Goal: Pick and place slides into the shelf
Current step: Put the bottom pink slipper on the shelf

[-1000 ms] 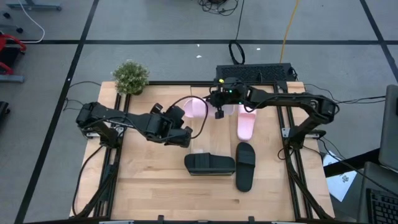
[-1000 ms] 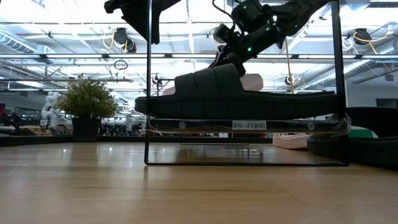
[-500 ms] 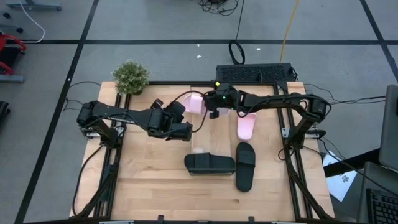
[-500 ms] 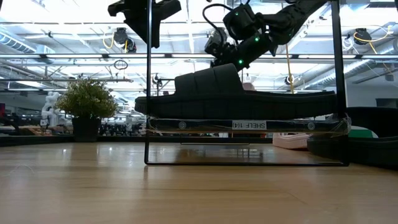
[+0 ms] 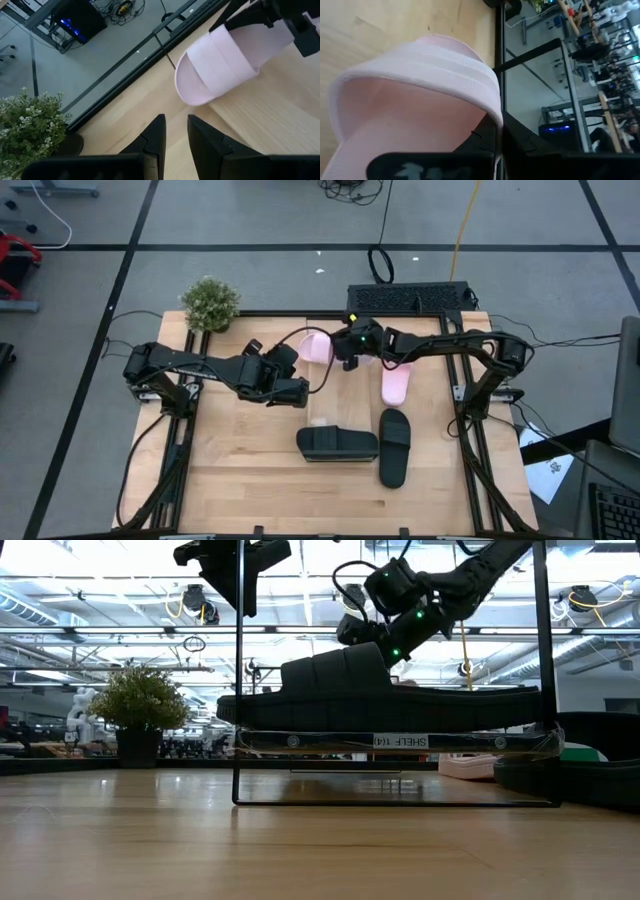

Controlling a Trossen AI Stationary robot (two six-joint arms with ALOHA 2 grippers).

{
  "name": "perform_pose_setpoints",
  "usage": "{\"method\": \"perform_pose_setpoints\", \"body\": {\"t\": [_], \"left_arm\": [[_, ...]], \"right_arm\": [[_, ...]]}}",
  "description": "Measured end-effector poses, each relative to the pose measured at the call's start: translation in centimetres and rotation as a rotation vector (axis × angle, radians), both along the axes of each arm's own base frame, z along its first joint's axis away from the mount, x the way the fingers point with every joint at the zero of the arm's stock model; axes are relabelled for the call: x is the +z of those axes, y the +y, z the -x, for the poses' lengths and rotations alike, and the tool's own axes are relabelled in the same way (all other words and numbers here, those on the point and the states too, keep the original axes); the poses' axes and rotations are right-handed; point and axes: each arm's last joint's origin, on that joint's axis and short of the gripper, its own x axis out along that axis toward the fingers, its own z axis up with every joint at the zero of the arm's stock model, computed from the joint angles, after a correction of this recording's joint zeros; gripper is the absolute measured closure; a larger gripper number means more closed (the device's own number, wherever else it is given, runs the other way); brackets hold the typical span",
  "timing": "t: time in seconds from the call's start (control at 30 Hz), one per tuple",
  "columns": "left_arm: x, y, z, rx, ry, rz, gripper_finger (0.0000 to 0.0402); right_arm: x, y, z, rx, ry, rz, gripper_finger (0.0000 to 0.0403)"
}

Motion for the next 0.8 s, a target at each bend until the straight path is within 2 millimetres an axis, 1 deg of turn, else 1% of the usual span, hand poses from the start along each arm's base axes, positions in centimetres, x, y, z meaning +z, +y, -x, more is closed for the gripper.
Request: {"method": "perform_pose_setpoints", "body": {"t": [0.4,0.8], "left_arm": [[0.0,0.0,0.0,0.003,-0.003,-0.011,0.0325],[0.0,0.0,0.0,0.007,-0.007,-0.010,0.0325]], "right_arm": [[-1.4,0.2,0.8,0.026,0.010,0.096,0.0403],[-1.5,0.3,0.9,0.041,0.009,0.125,0.0397]]}}
